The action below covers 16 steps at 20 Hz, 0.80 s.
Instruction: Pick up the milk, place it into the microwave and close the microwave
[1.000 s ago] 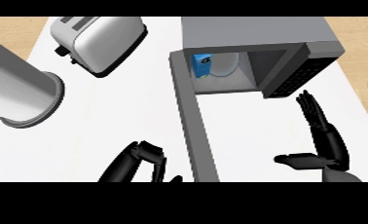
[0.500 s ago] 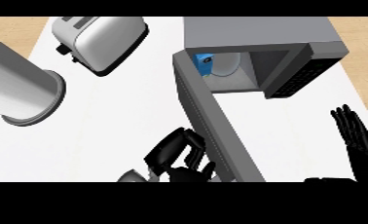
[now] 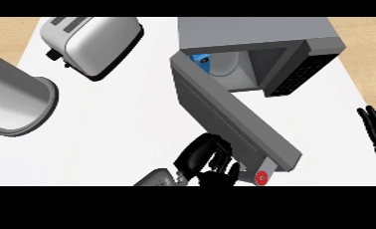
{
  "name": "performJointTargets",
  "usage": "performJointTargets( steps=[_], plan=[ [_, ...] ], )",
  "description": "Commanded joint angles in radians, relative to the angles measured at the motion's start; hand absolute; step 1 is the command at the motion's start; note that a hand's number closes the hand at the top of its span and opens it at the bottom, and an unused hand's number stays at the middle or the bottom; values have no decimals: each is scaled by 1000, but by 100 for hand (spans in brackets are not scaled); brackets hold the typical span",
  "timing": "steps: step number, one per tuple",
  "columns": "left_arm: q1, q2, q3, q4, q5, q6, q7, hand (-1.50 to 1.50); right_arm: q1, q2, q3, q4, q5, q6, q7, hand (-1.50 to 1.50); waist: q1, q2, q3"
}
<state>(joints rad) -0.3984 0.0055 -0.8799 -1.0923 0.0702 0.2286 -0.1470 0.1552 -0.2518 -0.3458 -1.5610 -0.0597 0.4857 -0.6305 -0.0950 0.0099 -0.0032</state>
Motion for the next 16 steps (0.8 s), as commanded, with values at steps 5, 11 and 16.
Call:
performJointTargets(
  steps=[5,11,16],
  plan=[
    [-157,-5,-80,54,141,237,24,150,-81,-48,25,-86,-78,60,34,-150,-53,13,-2],
    [-200,-5,-30,45,245,352,-90,150,-77,-81,45,-142,-136,92,99,-150,-100,23,-8],
    [-257,-5,38,38,361,391,-155,150,-102,-104,46,-155,-186,105,135,-150,-133,39,-8]
  ],
)
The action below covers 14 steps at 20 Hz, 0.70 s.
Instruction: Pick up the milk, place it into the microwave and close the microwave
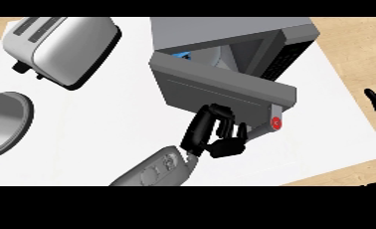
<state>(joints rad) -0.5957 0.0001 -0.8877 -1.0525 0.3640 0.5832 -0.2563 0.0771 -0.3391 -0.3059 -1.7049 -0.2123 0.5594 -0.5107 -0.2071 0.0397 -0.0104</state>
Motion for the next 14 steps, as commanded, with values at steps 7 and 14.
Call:
performJointTargets(
  steps=[7,14],
  plan=[
    [-159,0,112,78,196,39,-84,150,-54,-57,7,-39,-89,53,70,-150,-55,22,1],
    [-264,0,168,180,295,37,-100,150,-83,-96,-1,-34,-137,71,116,-150,-75,32,4]
  ],
)
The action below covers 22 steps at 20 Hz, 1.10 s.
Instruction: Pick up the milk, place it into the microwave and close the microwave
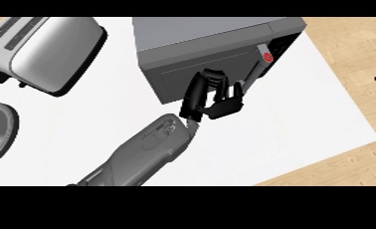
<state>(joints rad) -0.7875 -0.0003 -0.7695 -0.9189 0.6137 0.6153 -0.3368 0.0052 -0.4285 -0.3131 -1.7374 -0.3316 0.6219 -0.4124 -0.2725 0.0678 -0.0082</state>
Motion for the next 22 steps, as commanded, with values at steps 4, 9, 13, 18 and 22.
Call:
performJointTargets(
  steps=[4,9,13,18,22],
  plan=[
    [-91,0,71,67,88,-14,-64,150,-47,-51,-25,14,-53,18,37,-150,-11,13,1],
    [-102,0,77,72,135,-25,-115,150,-60,-76,-51,45,-83,20,57,-150,-13,14,3],
    [-99,0,71,89,162,-38,-156,150,-77,-85,-55,48,-94,16,69,-150,-14,19,2],
    [-104,0,67,109,194,-50,-190,150,-110,-114,-74,59,-111,7,91,-150,-9,21,1],
    [-121,0,52,118,211,-41,-206,150,-136,-138,-91,81,-126,12,95,-150,-18,25,4]
  ],
)
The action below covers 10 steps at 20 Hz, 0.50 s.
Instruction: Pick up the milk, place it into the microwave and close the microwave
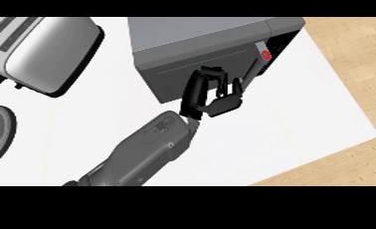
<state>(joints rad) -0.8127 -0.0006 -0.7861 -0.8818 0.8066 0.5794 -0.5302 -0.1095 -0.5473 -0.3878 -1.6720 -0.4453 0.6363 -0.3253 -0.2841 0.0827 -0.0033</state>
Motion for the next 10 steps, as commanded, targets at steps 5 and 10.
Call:
performJointTargets(
  steps=[5,10],
  plan=[
    [-96,1,62,93,47,-12,-42,150,-38,-55,-38,39,-22,9,15,-150,-8,13,1],
    [-104,1,54,99,77,-17,-69,150,-59,-73,-49,60,-20,6,18,-150,-7,17,1]
  ],
)
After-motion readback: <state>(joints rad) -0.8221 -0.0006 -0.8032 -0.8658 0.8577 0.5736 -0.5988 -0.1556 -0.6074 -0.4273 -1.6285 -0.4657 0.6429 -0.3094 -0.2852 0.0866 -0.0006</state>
